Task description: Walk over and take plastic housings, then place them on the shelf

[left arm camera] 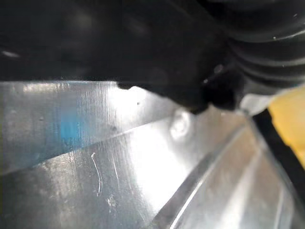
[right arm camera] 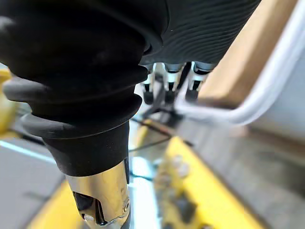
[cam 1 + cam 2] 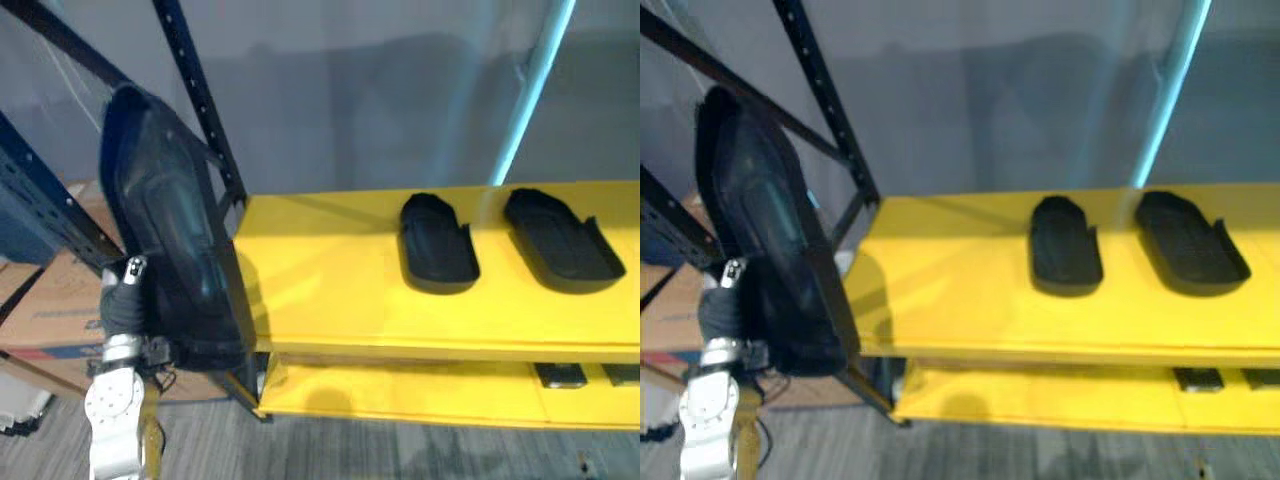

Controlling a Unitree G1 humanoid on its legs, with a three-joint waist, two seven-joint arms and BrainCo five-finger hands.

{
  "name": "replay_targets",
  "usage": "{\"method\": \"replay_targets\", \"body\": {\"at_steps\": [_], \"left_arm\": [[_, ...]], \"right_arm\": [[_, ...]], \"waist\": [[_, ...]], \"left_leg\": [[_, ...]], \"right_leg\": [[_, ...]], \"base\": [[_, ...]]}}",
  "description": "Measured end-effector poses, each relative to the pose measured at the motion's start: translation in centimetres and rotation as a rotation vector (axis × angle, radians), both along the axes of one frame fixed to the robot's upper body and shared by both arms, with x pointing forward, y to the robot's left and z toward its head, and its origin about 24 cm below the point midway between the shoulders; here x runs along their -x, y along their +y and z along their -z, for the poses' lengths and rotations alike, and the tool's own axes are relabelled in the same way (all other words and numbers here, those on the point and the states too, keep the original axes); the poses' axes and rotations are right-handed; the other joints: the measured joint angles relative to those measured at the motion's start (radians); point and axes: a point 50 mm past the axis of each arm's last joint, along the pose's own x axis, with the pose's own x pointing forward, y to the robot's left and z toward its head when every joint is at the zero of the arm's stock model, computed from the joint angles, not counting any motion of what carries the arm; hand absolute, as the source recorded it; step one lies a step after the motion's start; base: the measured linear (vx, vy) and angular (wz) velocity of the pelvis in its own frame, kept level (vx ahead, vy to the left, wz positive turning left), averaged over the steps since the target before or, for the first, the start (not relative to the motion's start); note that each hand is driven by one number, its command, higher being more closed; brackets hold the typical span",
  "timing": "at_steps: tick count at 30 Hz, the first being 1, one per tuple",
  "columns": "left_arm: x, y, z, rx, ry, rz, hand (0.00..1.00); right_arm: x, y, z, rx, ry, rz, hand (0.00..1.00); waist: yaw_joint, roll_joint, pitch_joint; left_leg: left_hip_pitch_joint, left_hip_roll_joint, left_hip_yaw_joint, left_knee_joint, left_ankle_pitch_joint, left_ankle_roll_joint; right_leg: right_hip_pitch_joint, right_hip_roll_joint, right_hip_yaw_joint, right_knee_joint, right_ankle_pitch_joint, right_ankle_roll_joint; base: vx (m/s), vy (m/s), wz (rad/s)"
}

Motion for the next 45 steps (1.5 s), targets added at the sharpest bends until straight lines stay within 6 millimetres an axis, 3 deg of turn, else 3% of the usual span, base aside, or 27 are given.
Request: {"method": "replay_targets", "body": {"at_steps": [3,8,10,13,17,25,30,34,45], "left_arm": [[-2.3,0.7,0.8,-0.014,0.099,0.012,1.0],[-5.8,0.8,4.3,-0.03,0.357,0.02,1.0],[-7.4,1.3,5.4,-0.103,0.49,0.032,1.0],[-9.0,1.9,5.4,-0.175,0.593,0.042,1.0],[-9.8,4.1,4.4,-0.232,0.643,-0.017,1.0],[-11.1,5.3,1.9,-0.336,0.642,-0.042,1.0],[-11.2,5.1,2.0,-0.337,0.649,0.003,1.0],[-11.2,5.0,2.2,-0.334,0.675,0.029,1.0],[-10.6,5.7,3.6,-0.172,0.731,-0.023,1.0]], "right_arm": [[1.3,1.2,2.4,-0.189,0.027,-0.04,0.0],[3.7,3.4,5.8,-0.561,0.051,-0.18,0.0],[3.8,4.7,6.7,-0.679,0.056,-0.28,0.0],[3.4,6.1,7.4,-0.794,0.063,-0.403,0.0],[1.8,6.1,7.6,-0.82,0.051,-0.474,0.0],[1.3,4.8,7.5,-0.832,0.082,-0.517,0.0],[2.0,5.0,7.6,-0.853,0.095,-0.518,0.0],[3.1,5.0,7.6,-0.862,0.109,-0.495,0.0],[2.9,4.8,7.6,-0.856,0.093,-0.491,0.0]], "waist": [[-0.005,-0.013,-0.003],[-0.011,-0.01,-0.004],[-0.015,-0.014,-0.006],[-0.02,-0.041,-0.002],[-0.04,-0.054,0.004],[-0.046,-0.024,0.024],[-0.073,-0.022,0.037],[-0.073,-0.022,0.052],[-0.1,-0.005,0.089]], "left_leg": [[0.02,-0.001,0.027,-0.042,0.026,-0.017],[0.022,0.023,0.035,-0.042,0.06,-0.023],[0.022,0.026,0.032,-0.042,0.064,-0.023],[0.019,0.023,0.023,-0.041,0.065,-0.023],[0.003,0.019,0.022,-0.036,0.065,-0.023],[0.022,0.024,0.042,-0.035,0.065,-0.023],[0.06,0.029,0.064,-0.035,0.047,-0.025],[0.073,0.029,0.07,-0.035,0.043,-0.026],[0.054,0.032,0.098,-0.036,0.045,-0.029]], "right_leg": [[-0.001,0.004,-0.016,-0.003,-0.048,0.009],[-0.001,0.033,-0.018,-0.004,-0.053,0.001],[-0.002,0.037,-0.018,-0.004,-0.052,-0.002],[-0.01,0.037,-0.018,-0.004,-0.053,-0.005],[-0.029,0.037,-0.016,-0.004,-0.053,-0.006],[-0.033,0.043,0.008,-0.002,-0.056,-0.014],[-0.018,0.047,0.019,0.014,-0.06,-0.022],[-0.021,0.048,0.034,0.027,-0.064,-0.028],[-0.071,0.055,0.072,0.035,-0.054,-0.012]], "base": [[-0.07,-0.071,-0.1],[-0.01,-0.051,-0.03],[0.03,-0.011,-0.01],[0.06,0.007,0.01],[0.07,0.013,0.0],[0.05,-0.004,-0.11],[0.0,-0.007,-0.13],[-0.05,-0.011,-0.08],[-0.04,-0.025,-0.09]]}}
